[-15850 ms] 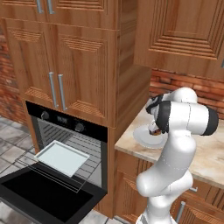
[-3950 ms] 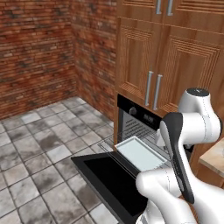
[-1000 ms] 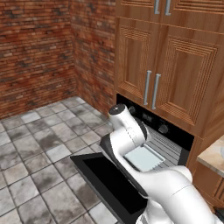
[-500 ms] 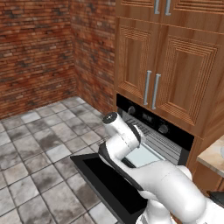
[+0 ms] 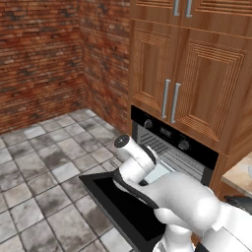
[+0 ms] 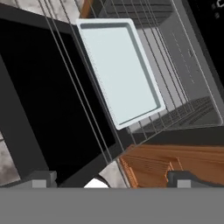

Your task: Take the baked cake out of the oven and place it on the plate for cooling. Then close the oven door.

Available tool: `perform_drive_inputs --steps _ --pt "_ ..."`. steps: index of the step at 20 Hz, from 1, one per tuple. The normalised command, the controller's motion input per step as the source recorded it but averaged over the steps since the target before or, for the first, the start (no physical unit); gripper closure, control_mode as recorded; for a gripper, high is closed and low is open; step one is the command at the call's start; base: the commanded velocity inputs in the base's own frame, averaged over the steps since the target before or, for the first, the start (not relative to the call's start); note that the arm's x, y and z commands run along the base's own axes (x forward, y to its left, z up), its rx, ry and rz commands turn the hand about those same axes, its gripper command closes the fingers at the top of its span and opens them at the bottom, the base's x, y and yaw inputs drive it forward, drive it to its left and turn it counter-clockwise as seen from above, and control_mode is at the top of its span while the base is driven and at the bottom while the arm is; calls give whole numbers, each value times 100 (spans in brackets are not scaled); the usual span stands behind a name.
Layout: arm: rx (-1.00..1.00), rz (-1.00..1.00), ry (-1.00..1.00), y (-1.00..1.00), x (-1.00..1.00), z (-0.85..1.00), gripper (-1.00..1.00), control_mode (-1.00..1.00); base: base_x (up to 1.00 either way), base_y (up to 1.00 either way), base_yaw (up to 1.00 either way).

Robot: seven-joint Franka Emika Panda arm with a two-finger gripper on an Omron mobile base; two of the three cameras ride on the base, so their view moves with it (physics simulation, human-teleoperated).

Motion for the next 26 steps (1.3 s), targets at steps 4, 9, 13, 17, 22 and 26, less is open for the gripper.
perform_drive_inputs --steps 4,9,13,17,22,26 --pt "-5 4 0 0 20 -36 -100 -100 0 0 0" --pt "-8 6 0 0 10 -37 -100 -100 0 0 0" --pt "-8 8 0 -1 0 -26 -100 -100 0 0 0" --pt "-7 10 1 -10 0 -21 -100 -100 0 0 0" --pt "-1 7 3 -10 2 -18 -100 -100 0 0 0" --pt "0 7 0 -19 11 -14 -100 -100 0 0 0"
